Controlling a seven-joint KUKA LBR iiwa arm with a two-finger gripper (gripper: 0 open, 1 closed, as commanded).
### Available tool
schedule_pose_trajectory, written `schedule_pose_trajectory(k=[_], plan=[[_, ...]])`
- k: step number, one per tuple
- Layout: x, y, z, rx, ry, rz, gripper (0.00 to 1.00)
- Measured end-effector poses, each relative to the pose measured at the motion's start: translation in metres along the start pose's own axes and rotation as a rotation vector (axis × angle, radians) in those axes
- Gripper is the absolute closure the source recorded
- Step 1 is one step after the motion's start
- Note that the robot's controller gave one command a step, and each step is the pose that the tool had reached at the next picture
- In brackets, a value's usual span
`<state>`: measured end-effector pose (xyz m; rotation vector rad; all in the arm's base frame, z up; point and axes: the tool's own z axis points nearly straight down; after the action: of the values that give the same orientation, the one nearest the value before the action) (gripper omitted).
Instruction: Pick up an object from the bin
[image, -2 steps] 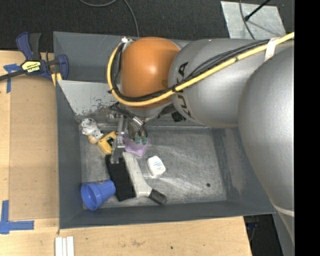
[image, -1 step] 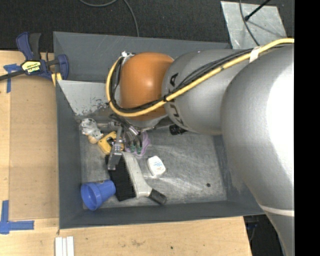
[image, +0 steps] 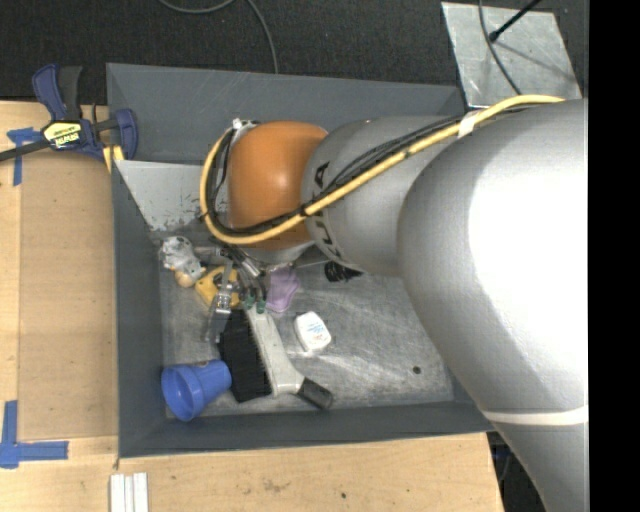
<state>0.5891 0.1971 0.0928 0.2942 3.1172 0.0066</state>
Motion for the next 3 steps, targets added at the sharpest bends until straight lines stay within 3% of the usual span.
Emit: schedule_pose_trajectory(k=[1, 2, 3], plan=[[-0.017, 0.013, 0.019, 0.007, 0.011, -0.088, 0.0], [-0.036, -0.011, 0.001, 0.0, 0.006, -0.299, 0.0], [-0.04, -0.003, 0.019, 0.007, 0.008, -0.326, 1.0]])
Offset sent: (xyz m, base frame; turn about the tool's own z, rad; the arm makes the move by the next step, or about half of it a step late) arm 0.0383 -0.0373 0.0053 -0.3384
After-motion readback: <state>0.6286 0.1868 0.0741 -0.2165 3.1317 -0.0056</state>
